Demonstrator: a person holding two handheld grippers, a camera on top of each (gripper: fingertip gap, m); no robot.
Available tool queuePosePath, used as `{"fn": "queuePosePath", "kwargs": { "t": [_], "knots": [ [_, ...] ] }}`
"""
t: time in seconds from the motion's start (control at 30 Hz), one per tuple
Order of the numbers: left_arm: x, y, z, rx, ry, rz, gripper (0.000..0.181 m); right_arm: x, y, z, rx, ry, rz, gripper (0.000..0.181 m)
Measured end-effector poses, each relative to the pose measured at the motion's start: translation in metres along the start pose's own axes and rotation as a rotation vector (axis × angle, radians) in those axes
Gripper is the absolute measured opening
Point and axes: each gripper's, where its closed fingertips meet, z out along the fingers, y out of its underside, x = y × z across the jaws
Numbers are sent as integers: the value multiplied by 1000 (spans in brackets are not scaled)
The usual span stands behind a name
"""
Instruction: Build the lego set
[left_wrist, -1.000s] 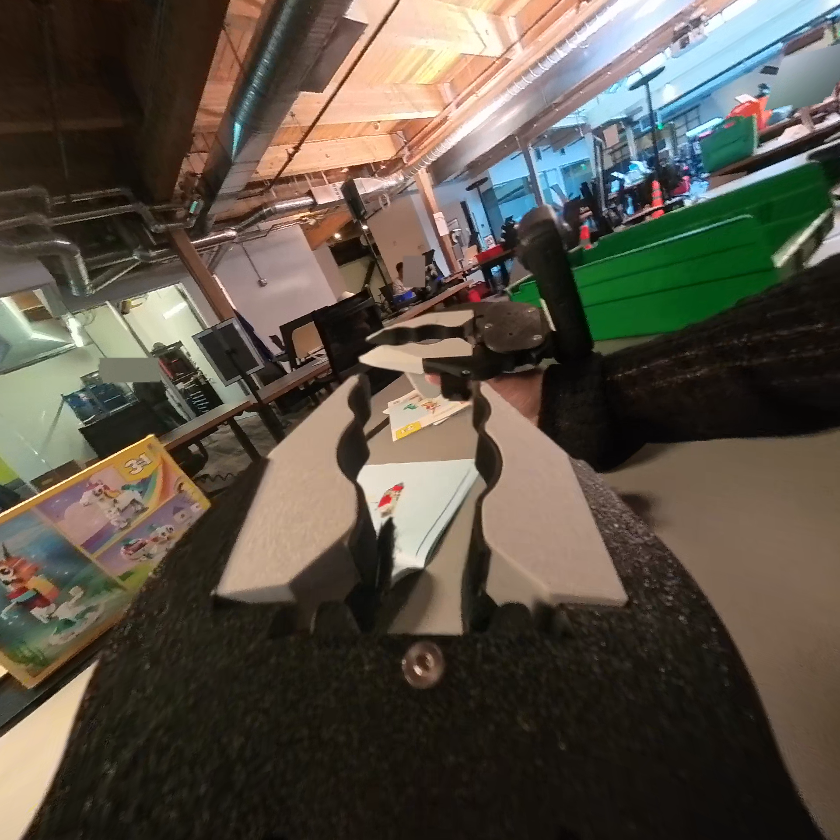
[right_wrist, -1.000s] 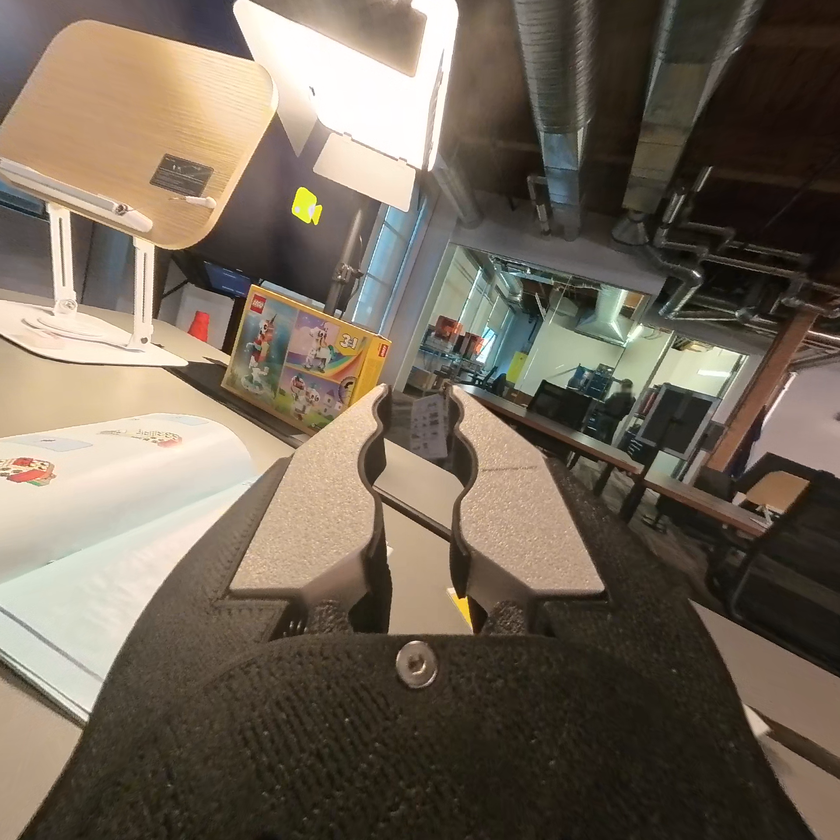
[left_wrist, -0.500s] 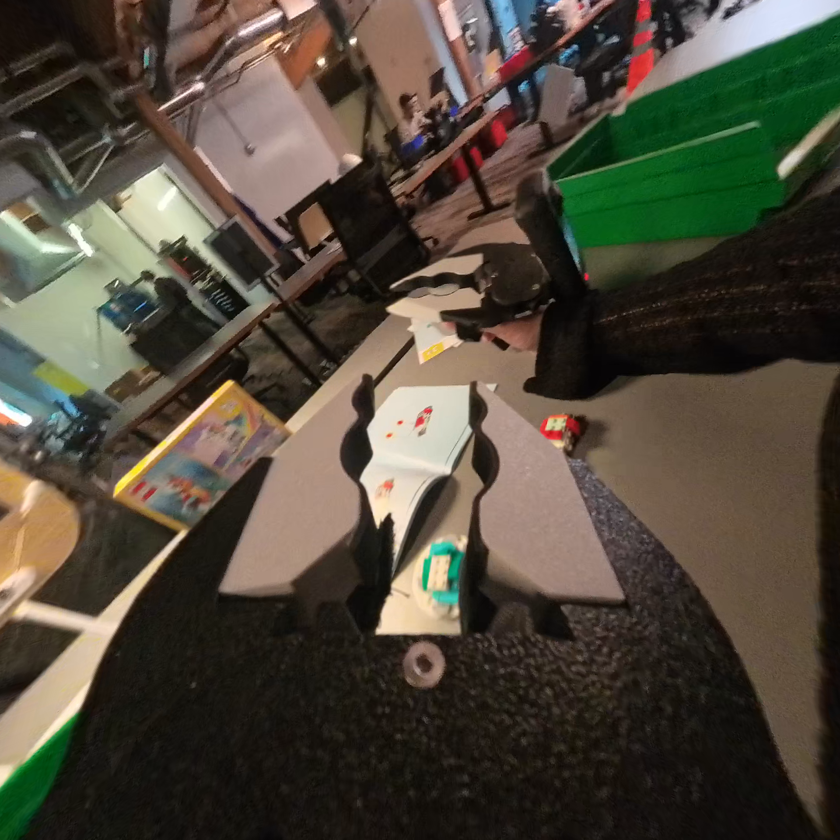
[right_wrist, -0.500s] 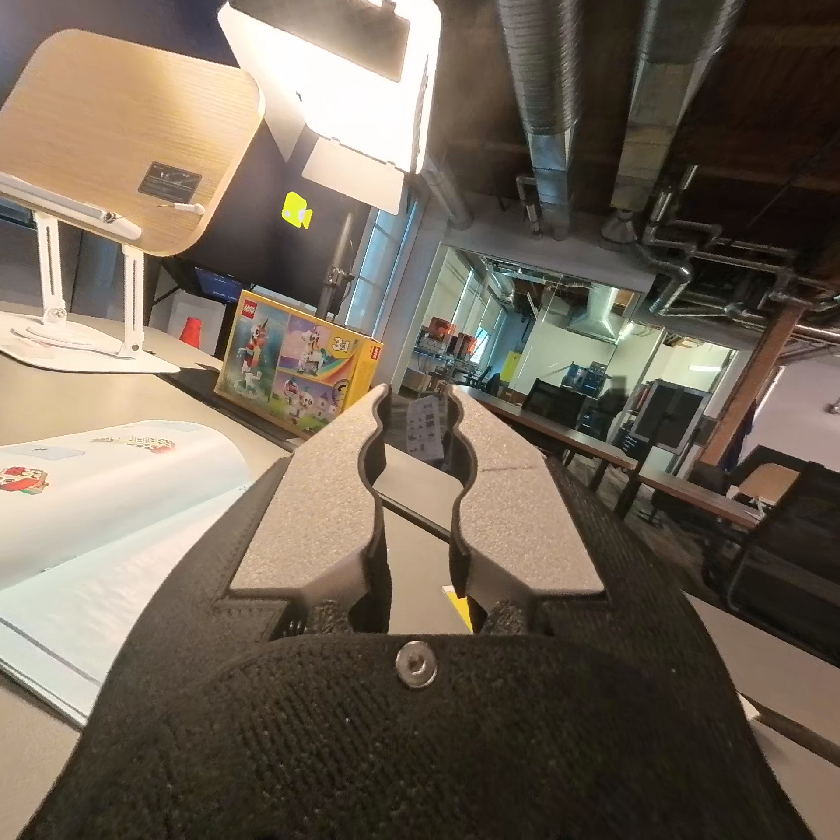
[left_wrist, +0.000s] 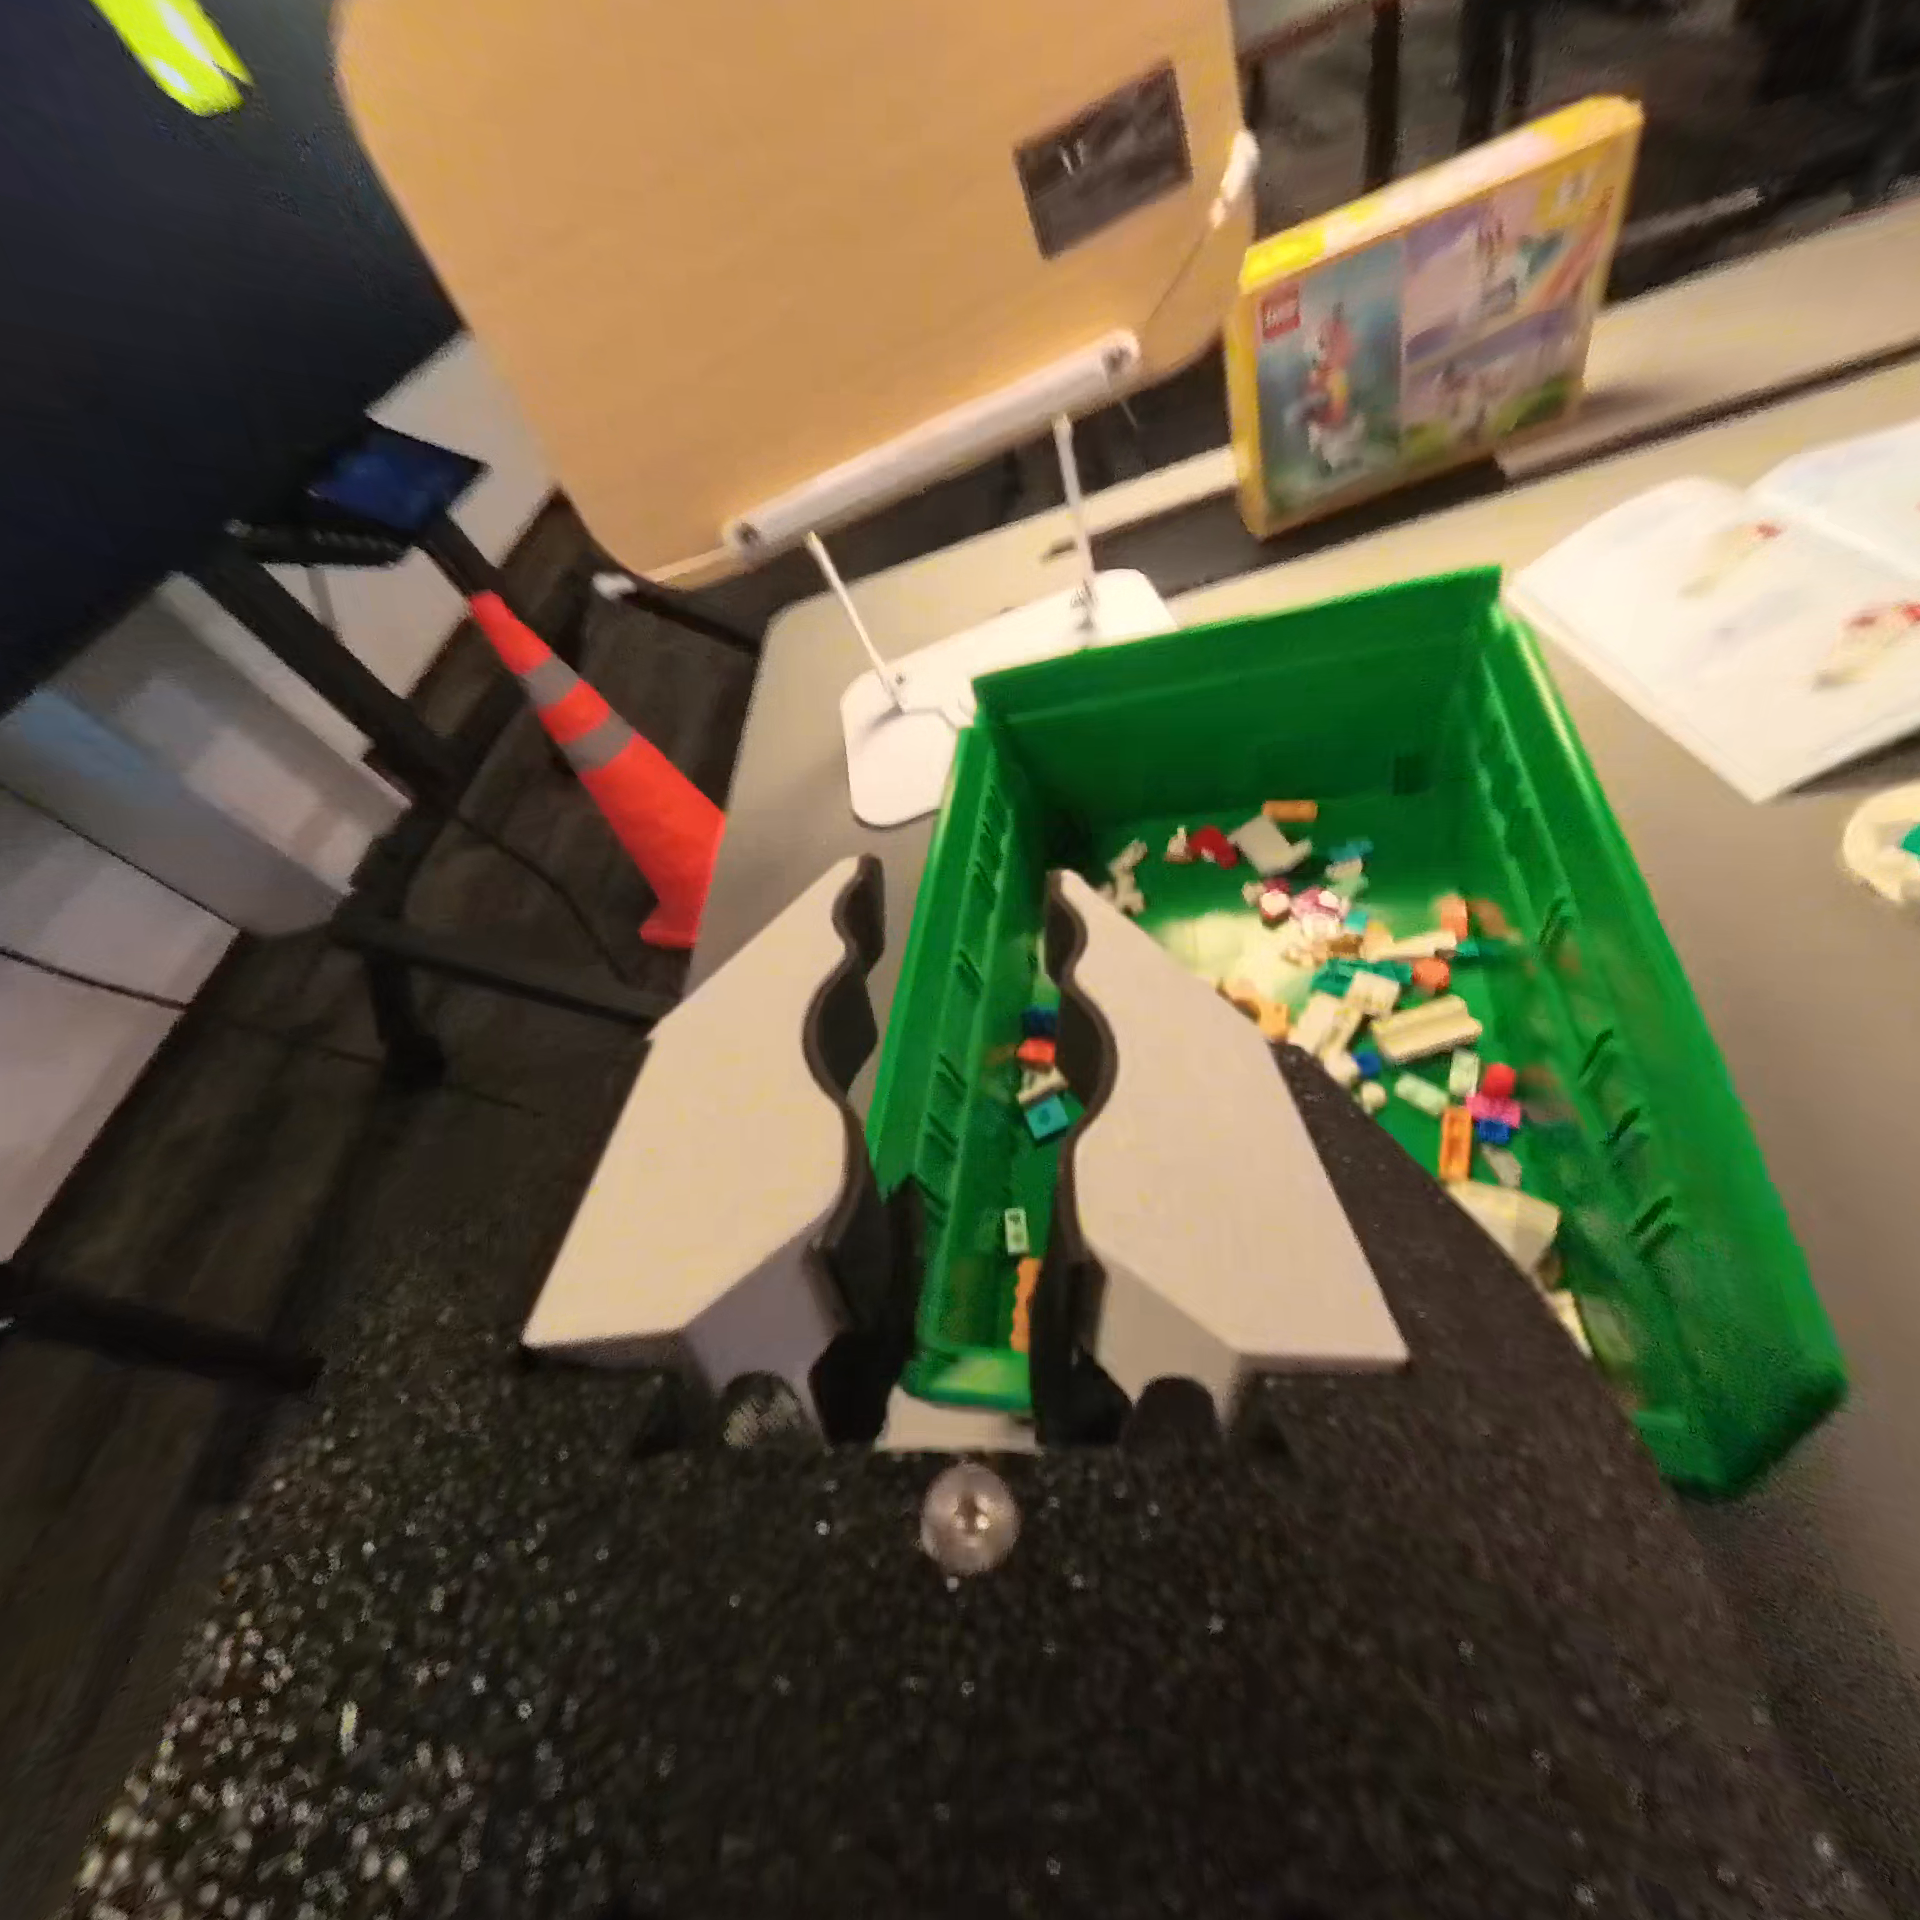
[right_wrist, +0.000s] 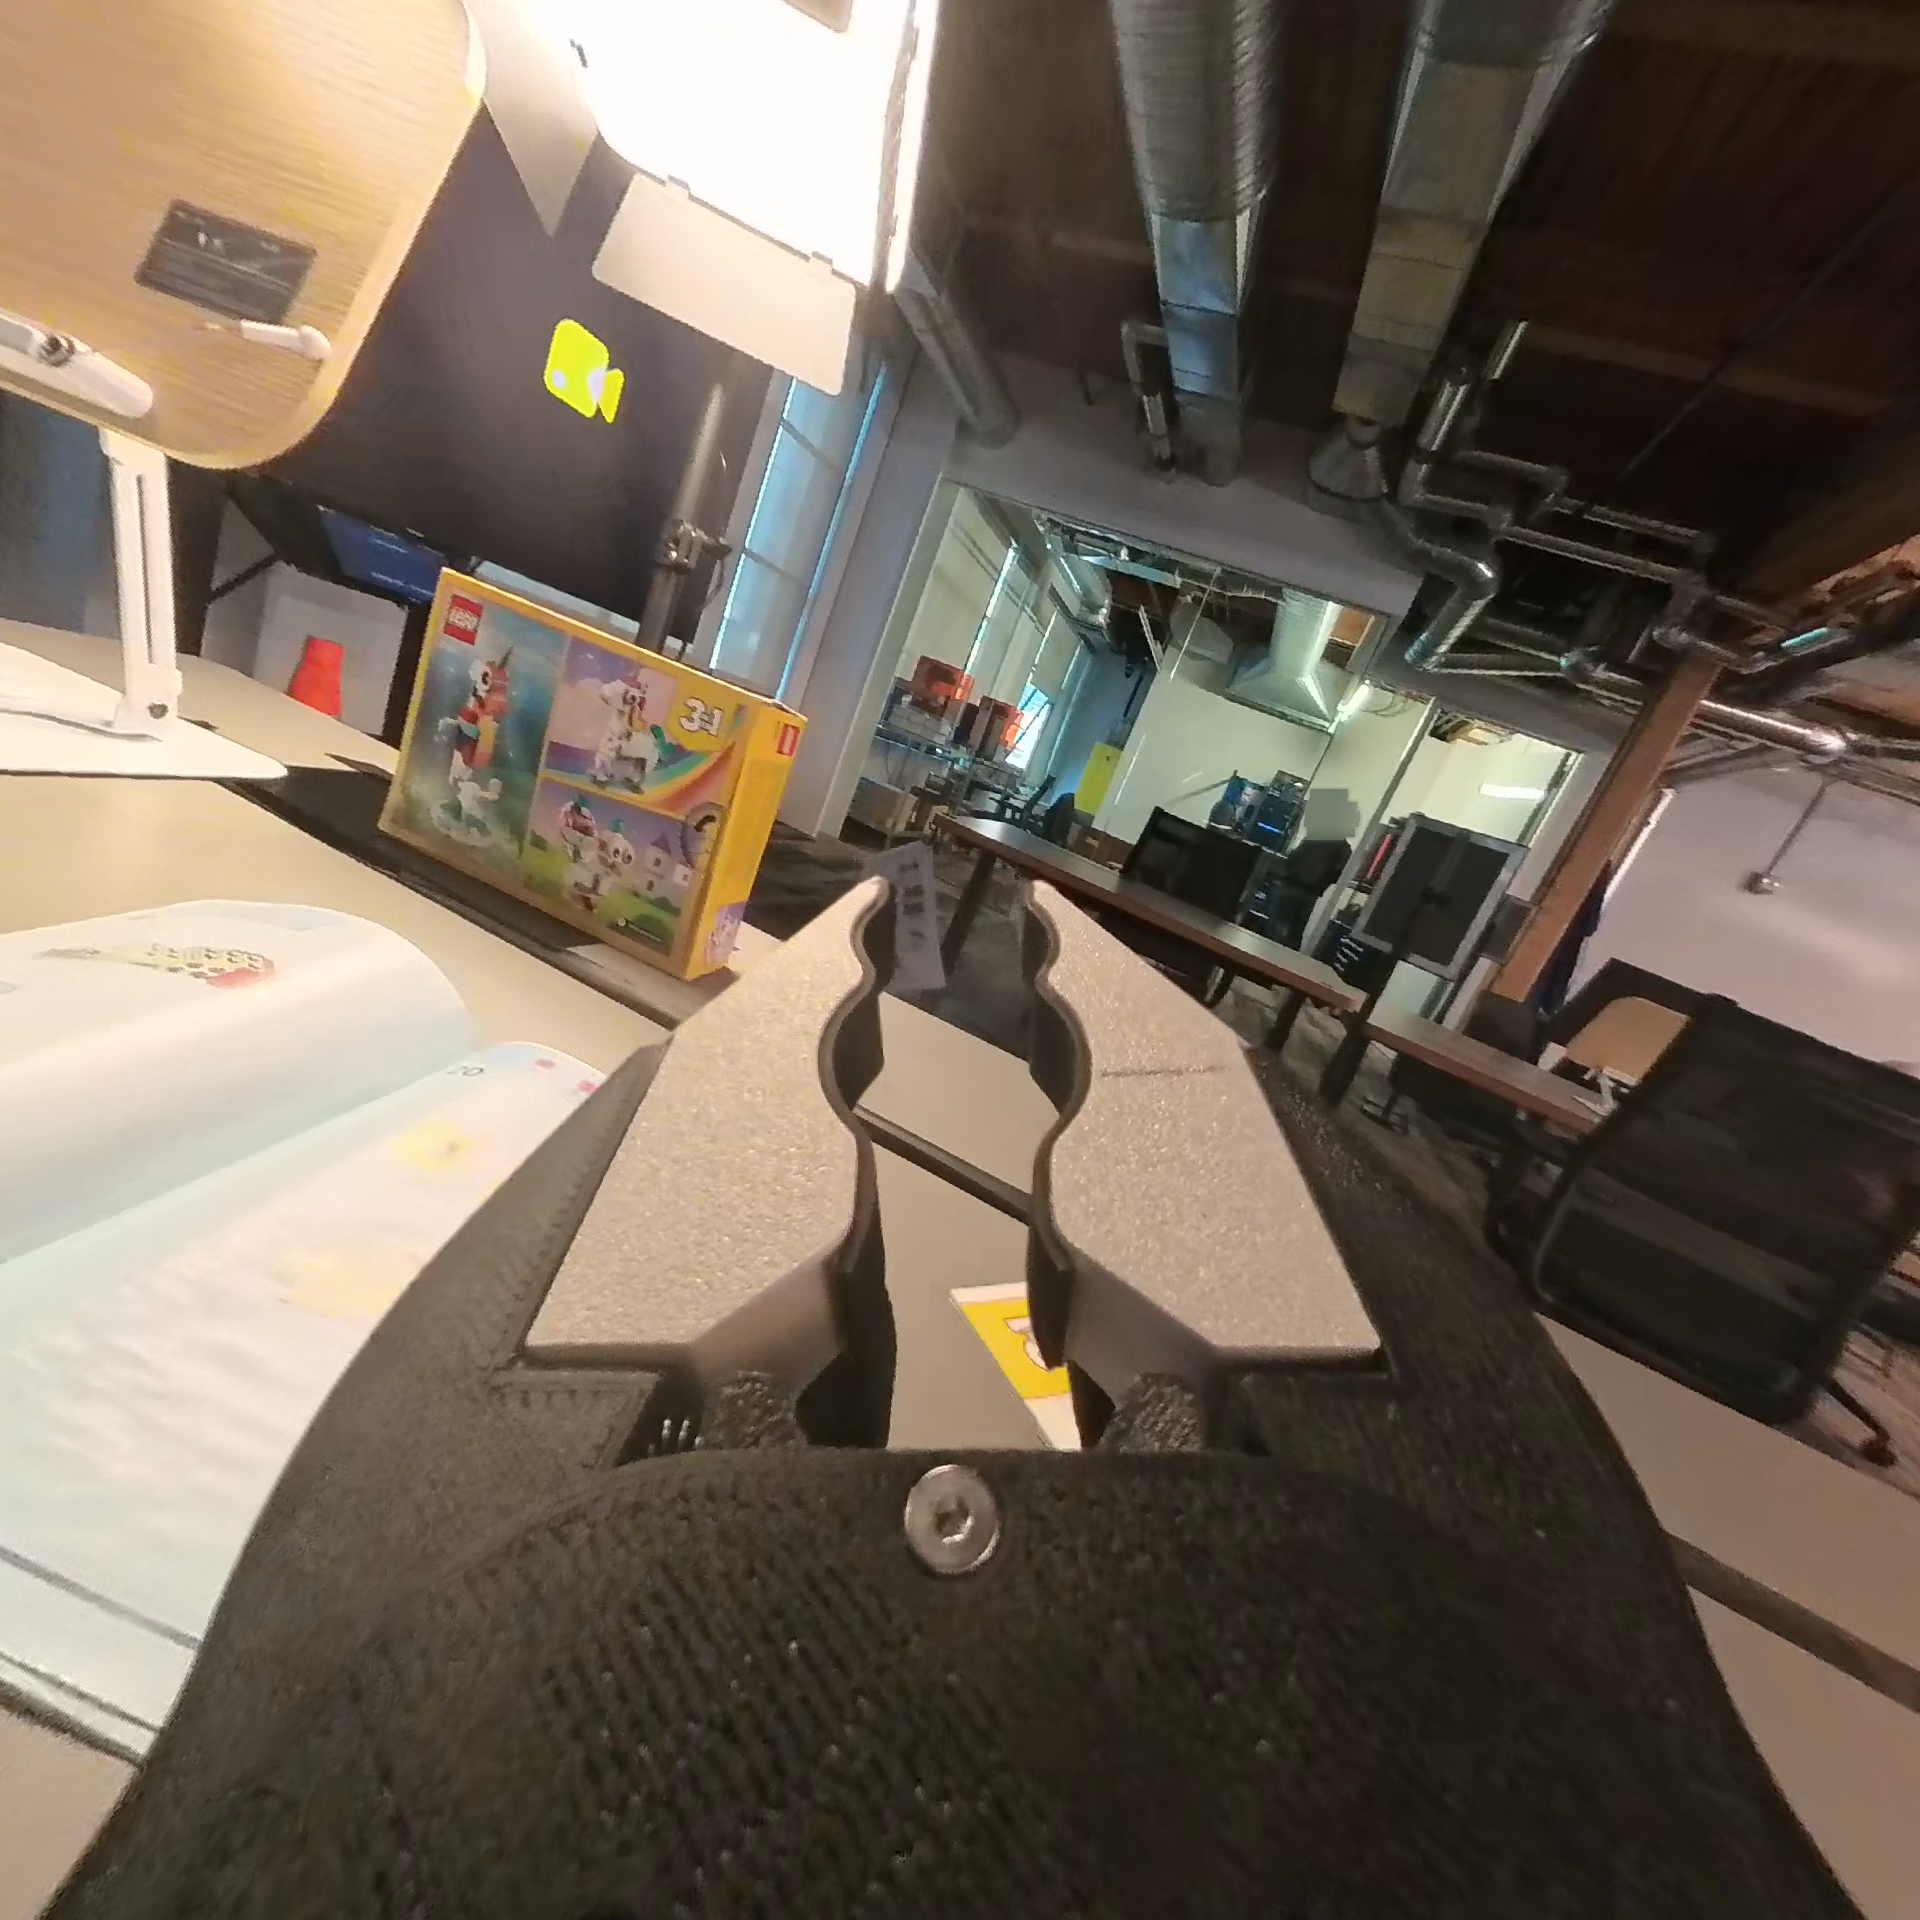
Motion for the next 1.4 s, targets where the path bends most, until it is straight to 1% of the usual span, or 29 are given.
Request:
{"fn": "queuePosePath", "kwargs": {
  "t": [0.03,0.07,0.1,0.13,0.2,0.33,0.4,0.5,0.63,0.7,0.83,1.03,1.2,1.27,1.37,1.4],
  "knots": [
    [3,10,7,-48,65,5,24,0,1,0,-6,5,-8,21],
    [11,20,14,-105,158,11,15,1,2,1,-13,11,-12,21],
    [20,31,20,-163,250,18,9,2,3,1,-18,19,-12,21],
    [24,40,27,-215,297,30,7,4,4,1,-25,29,-11,21],
    [21,57,40,-293,307,98,13,11,9,0,-51,62,-10,21],
    [41,101,47,-528,486,269,22,18,10,-1,-56,94,7,21],
    [52,116,48,-602,572,308,26,17,10,-1,-60,93,-2,21],
    [71,122,50,-625,700,299,29,13,11,1,-66,80,-26,21],
    [88,128,56,-639,784,342,31,8,11,2,-67,61,-52,21],
    [91,135,61,-666,783,364,25,6,10,3,-66,54,-54,21],
    [102,148,64,-709,832,310,25,7,10,3,-63,52,-46,21],
    [110,158,68,-737,846,260,23,7,10,3,-60,48,-34,21],
    [112,158,70,-722,850,211,16,6,10,3,-59,45,-36,20],
    [115,158,69,-714,863,198,9,6,10,3,-59,44,-37,20],
    [111,156,69,-687,839,238,8,6,10,3,-60,46,-36,20],
    [109,152,71,-642,817,261,8,6,10,3,-59,46,-34,20]
  ]
}}
